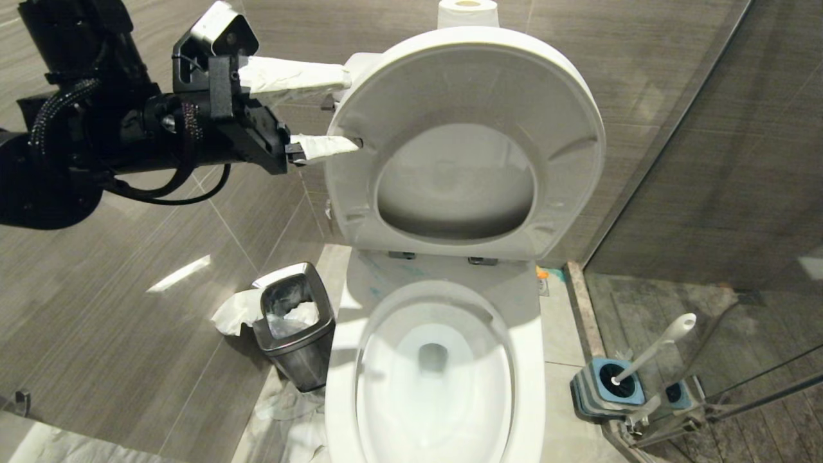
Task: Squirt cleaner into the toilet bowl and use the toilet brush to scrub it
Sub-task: Use the left hand to lift the toilet lid slightly
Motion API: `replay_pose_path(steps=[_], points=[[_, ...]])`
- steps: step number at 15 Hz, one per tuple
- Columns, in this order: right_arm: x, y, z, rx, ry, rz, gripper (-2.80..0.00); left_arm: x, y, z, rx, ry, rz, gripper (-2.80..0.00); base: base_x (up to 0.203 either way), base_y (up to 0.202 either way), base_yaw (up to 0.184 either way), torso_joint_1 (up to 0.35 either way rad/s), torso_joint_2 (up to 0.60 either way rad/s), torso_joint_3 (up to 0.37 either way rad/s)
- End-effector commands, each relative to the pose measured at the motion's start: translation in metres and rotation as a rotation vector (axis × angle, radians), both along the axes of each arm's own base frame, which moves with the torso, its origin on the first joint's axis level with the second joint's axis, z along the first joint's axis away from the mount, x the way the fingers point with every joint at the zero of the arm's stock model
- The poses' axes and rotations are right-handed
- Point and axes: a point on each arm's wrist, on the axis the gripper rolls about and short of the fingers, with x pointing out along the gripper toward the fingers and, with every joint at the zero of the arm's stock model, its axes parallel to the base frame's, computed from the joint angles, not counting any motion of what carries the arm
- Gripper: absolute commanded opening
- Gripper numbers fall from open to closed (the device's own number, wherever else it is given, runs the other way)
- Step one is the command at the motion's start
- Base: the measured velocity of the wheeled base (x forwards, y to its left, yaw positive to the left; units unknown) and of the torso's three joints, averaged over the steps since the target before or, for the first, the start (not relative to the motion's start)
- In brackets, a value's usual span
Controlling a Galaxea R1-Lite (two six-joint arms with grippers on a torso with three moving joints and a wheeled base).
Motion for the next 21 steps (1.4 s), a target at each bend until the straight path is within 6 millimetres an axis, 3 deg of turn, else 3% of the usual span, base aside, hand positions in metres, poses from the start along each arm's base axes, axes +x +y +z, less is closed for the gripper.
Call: replay_pose_path(steps=[1,7,14,21], points=[[0.000,0.000,0.000,0.000,0.002,0.002,-2.80,0.019,-0.005,-0.005,-0.005,-0.001,0.032,0.00,0.000,0.000,0.000,0.000,0.00,0.000],[0.000,0.000,0.000,0.000,0.002,0.001,-2.80,0.051,-0.018,-0.023,-0.048,-0.141,0.162,0.00,0.000,0.000,0.000,0.000,0.00,0.000],[0.000,0.000,0.000,0.000,0.002,0.001,-2.80,0.081,-0.028,-0.029,-0.048,-0.265,0.359,0.00,0.000,0.000,0.000,0.000,0.00,0.000],[0.000,0.000,0.000,0.000,0.002,0.001,-2.80,0.090,-0.043,-0.027,-0.032,-0.370,0.513,0.00,0.000,0.000,0.000,0.000,0.00,0.000]])
